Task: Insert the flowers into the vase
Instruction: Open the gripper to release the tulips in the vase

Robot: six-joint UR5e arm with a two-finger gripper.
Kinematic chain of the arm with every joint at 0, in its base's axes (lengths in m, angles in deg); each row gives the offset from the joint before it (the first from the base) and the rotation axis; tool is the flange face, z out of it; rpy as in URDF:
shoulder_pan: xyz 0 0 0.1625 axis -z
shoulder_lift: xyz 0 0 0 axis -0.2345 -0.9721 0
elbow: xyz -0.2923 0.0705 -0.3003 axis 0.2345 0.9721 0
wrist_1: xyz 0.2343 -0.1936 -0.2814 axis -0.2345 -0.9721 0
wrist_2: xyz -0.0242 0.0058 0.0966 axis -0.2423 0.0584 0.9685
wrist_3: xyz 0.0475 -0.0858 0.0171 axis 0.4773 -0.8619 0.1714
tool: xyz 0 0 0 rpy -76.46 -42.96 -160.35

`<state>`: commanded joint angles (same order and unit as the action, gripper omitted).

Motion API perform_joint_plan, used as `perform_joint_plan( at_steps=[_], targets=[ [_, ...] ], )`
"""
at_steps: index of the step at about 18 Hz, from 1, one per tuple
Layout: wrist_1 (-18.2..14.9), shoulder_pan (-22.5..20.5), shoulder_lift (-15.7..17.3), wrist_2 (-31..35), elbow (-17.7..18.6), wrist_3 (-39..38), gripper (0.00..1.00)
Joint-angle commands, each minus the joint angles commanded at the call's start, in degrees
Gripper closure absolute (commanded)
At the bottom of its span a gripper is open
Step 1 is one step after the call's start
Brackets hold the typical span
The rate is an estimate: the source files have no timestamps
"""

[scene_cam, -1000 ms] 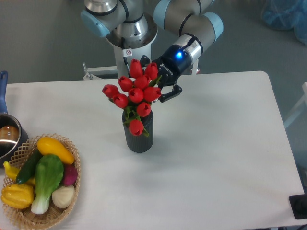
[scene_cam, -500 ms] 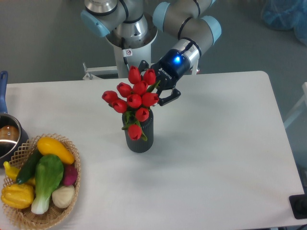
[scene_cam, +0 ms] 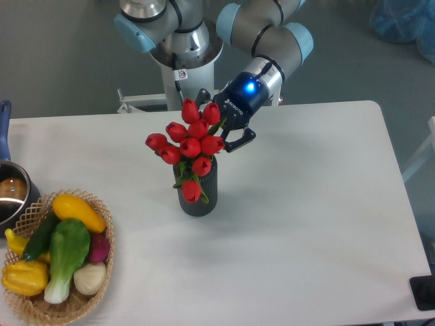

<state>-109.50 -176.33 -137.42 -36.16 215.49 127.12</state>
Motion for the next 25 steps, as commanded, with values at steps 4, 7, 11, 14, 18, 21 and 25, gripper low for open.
perform_joint_plan(
  at_steps=[4, 7, 11, 14, 18, 21, 25],
  targets=[
    [0.0, -0.1, -0.4, 0.0, 0.0, 0.0, 0.48],
    [0.0, -0.1, -0.4, 0.0, 0.1, 0.0, 0.46],
    [0.0, -0.3, -0.7, 0.5, 0.3, 0.0, 0.39],
    [0.0, -0.6, -0.6, 3.5, 0.4, 0.0, 0.36],
    [0.0, -0.6, -0.5, 4.1, 0.3, 0.0, 0.32],
    [0.0, -0.6, -0.4, 4.2, 0.2, 0.0, 0.31],
    [0.0, -0.8, 0.3, 7.7, 0.1, 0.0, 0.27]
  ],
)
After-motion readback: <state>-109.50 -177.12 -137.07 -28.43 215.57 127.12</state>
